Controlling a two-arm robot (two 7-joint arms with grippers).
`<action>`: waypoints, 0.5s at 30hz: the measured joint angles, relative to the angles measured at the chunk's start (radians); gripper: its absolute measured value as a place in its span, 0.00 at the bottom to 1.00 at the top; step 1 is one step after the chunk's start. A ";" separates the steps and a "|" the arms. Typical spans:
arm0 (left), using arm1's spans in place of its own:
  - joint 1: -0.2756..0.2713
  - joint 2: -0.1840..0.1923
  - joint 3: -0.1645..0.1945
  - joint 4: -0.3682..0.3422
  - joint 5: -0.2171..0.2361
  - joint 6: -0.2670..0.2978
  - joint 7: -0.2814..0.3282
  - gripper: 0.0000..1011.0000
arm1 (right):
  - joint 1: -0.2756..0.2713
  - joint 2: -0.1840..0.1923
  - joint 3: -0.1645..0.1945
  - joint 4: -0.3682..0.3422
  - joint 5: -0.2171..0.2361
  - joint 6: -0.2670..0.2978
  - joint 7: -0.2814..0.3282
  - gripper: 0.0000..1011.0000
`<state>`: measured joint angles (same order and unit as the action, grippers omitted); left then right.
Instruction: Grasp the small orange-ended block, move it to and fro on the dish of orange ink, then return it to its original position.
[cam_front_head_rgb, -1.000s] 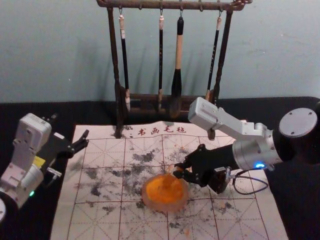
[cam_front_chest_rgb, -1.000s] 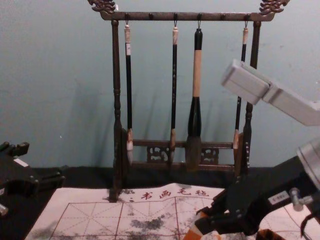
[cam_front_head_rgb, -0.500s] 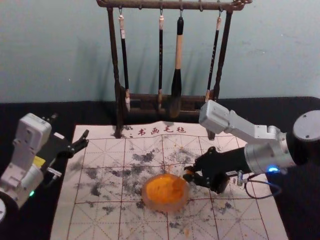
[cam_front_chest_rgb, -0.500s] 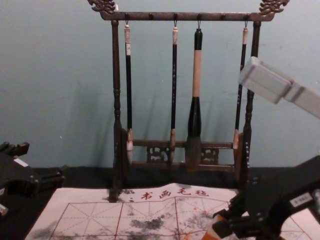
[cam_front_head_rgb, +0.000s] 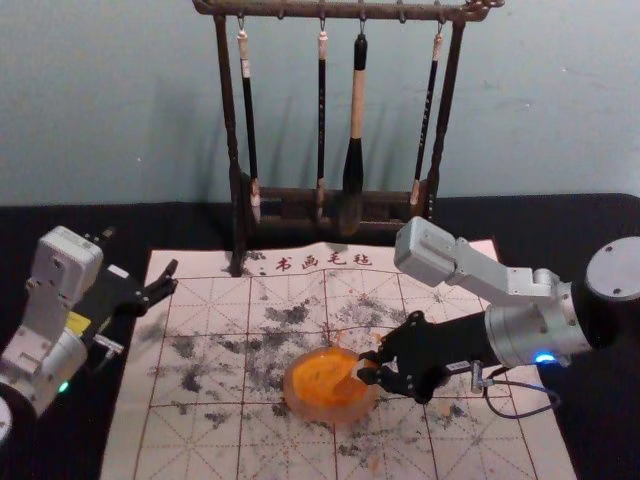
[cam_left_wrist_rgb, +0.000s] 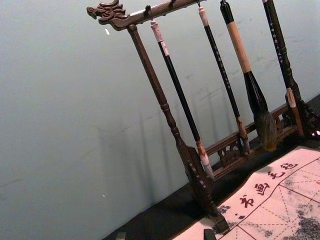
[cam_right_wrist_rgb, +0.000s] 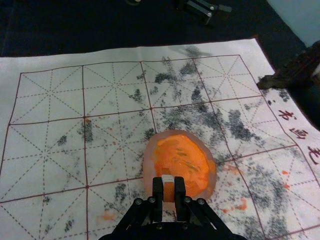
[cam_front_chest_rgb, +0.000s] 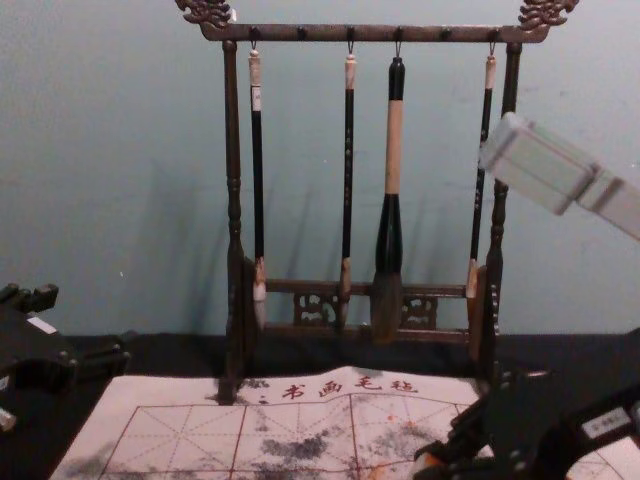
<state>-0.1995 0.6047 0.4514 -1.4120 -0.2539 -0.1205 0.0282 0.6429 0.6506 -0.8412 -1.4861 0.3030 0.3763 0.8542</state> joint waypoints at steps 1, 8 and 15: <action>0.000 0.000 0.000 0.000 0.000 0.000 0.000 0.99 | 0.003 -0.006 -0.004 0.005 -0.001 -0.001 0.001 0.12; 0.000 0.000 0.000 0.000 0.000 0.000 0.000 0.99 | 0.021 -0.031 -0.017 0.030 -0.009 -0.006 0.008 0.12; 0.000 0.000 0.000 0.000 0.000 0.000 0.000 0.99 | 0.044 -0.062 -0.027 0.078 -0.019 -0.012 0.009 0.12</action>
<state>-0.1995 0.6047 0.4514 -1.4120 -0.2539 -0.1205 0.0283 0.6865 0.5889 -0.8677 -1.4077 0.2839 0.3639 0.8635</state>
